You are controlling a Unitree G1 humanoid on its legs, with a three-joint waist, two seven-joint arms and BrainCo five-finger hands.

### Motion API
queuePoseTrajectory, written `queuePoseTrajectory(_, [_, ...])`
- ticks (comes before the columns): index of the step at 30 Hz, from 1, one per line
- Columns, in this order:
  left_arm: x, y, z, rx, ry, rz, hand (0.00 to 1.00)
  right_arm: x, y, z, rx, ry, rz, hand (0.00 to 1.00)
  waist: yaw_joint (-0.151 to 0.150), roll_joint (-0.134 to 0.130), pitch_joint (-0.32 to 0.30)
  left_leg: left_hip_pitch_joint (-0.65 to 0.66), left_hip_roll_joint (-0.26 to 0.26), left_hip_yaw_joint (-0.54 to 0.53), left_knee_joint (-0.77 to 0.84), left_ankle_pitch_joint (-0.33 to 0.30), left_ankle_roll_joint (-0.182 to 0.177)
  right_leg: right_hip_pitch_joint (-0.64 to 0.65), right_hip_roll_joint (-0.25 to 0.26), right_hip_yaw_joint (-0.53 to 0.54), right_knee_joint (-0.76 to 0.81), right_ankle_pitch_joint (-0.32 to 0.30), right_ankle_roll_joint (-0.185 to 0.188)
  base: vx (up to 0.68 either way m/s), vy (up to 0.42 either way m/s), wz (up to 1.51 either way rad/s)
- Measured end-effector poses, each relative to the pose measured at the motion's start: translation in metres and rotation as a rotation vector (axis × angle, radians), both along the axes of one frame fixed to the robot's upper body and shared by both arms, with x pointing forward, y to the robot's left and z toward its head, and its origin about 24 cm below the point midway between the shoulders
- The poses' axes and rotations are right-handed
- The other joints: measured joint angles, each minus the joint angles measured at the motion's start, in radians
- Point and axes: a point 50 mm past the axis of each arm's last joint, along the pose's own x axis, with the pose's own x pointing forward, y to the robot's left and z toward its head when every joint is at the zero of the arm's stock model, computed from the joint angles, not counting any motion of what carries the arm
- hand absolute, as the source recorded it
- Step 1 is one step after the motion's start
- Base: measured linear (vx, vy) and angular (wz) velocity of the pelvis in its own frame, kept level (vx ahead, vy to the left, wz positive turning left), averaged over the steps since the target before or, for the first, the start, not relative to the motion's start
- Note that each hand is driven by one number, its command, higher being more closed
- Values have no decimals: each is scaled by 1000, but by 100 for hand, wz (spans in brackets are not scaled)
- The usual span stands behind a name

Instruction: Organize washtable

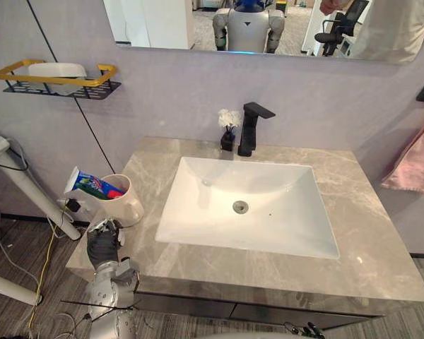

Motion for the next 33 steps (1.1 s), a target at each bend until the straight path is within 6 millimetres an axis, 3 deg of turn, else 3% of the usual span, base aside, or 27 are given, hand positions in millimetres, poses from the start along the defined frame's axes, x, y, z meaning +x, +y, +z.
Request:
queuePoseTrajectory(11, [-1,7,3,48,7,-31,100,2,-4,2,-8,-16,12,0,6,14,1,1,13,20,6,-6,-1,-20,3,3,25,-2,0,-8,-13,-4])
queuePoseTrajectory(28, [7,13,8,141,22,-97,100,3,-10,3,-34,-11,35,0,-1,15,-11,-18,11,35,-6,-2,-5,-48,7,4,-6,15,0,3,-9,-3])
queuePoseTrajectory(33, [14,9,5,139,36,-125,100,3,-18,5,-54,-13,34,0,-2,35,-16,-18,11,51,-5,-2,-5,-49,4,-1,-21,36,-1,31,1,-9])
